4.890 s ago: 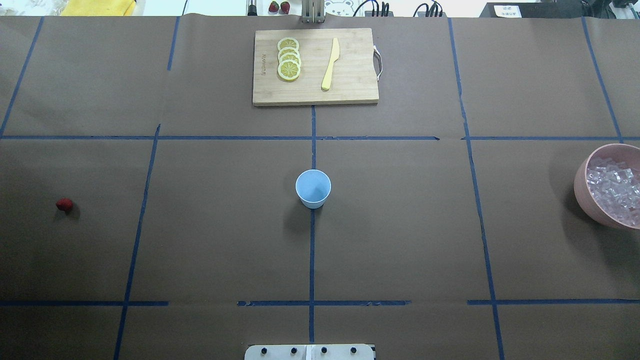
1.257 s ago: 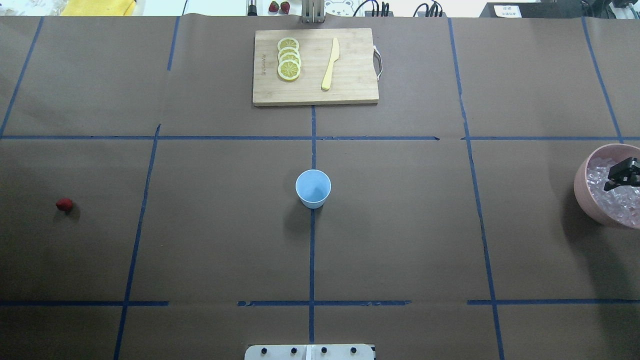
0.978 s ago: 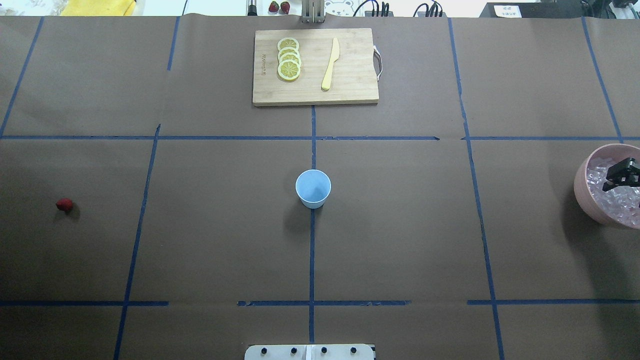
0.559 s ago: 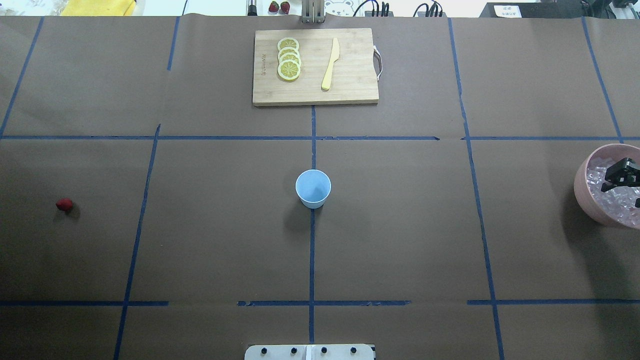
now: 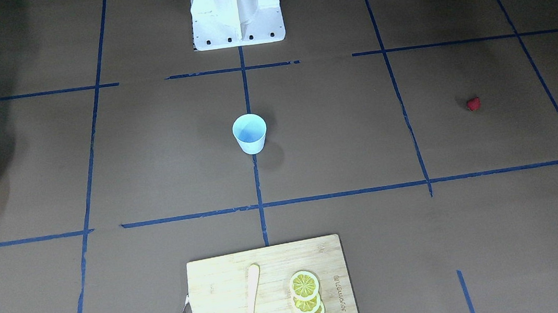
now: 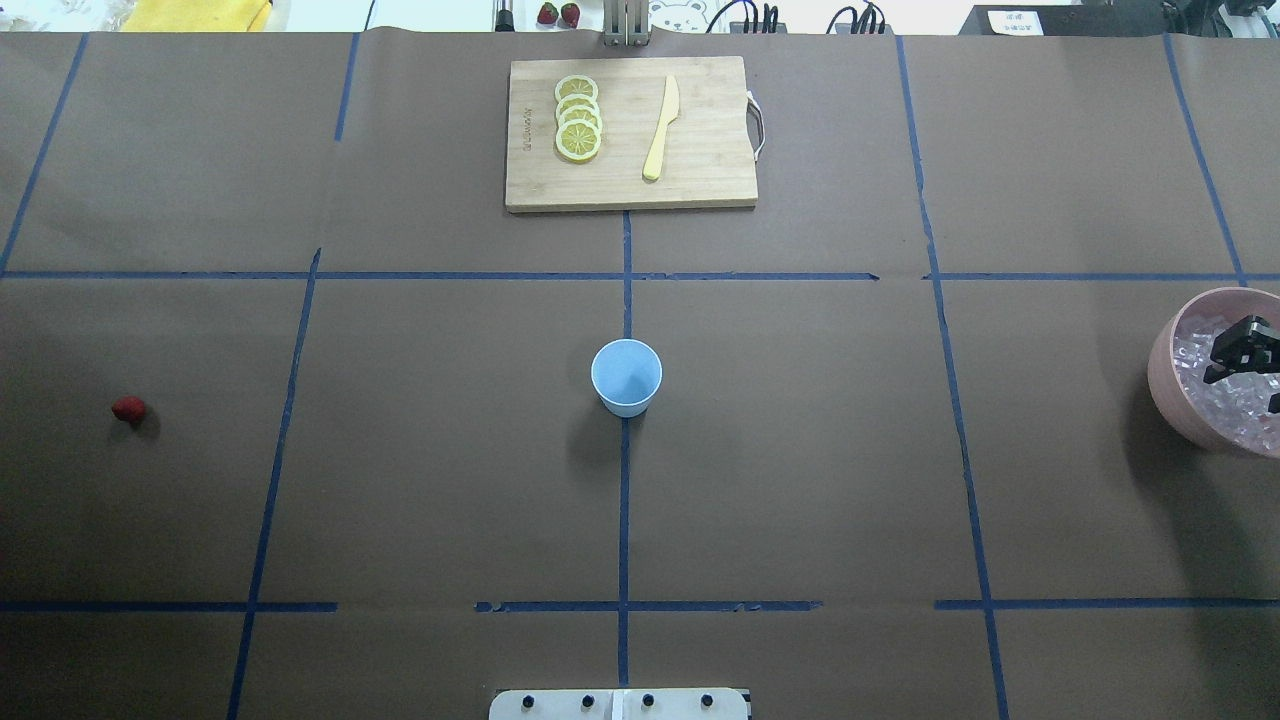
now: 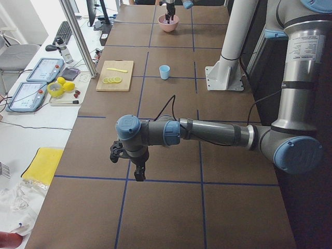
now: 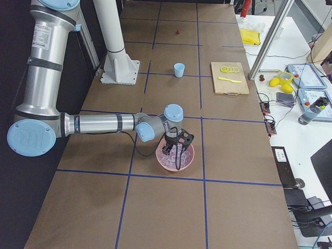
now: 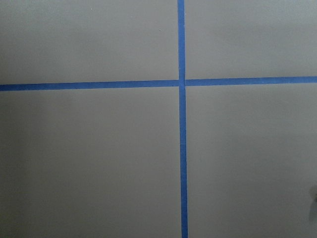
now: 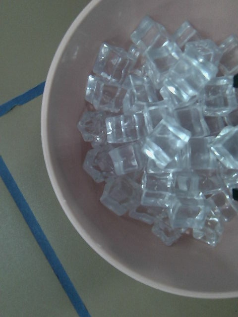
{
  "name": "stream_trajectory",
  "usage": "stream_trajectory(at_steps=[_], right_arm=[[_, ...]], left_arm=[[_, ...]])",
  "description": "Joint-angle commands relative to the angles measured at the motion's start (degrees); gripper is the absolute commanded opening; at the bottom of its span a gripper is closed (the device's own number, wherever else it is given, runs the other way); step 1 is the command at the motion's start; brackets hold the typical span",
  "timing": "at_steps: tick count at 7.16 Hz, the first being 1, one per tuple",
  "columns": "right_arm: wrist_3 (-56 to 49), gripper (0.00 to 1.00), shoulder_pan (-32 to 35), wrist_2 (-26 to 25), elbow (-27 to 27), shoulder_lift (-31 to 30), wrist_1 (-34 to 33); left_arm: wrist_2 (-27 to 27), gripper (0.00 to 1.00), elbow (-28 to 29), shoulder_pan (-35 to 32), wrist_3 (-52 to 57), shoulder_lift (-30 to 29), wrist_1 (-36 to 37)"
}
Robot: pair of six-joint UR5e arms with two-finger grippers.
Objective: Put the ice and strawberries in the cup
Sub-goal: 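Lower the right gripper into the pink bowl and grasp an ice cube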
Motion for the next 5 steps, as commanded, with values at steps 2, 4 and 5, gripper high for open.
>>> stream_trajectory(at_steps=[2, 4, 5], right_arm=[[0.07, 0.57, 0.00, -0.19, 0.04, 0.00, 0.00], [0.16, 0.30, 0.00, -0.10, 0.21, 0.00, 0.09], [0.16, 0.22, 0.09, -0.10, 0.65, 0.00, 0.09]], left_arm=[[-0.09, 1.00, -0.32, 0.00, -0.09, 0.00, 0.00], [0.00, 1.00, -0.67, 0.00, -0.17, 0.09, 0.00], [-0.09, 1.00, -0.76, 0.00, -0.17, 0.09, 0.00]])
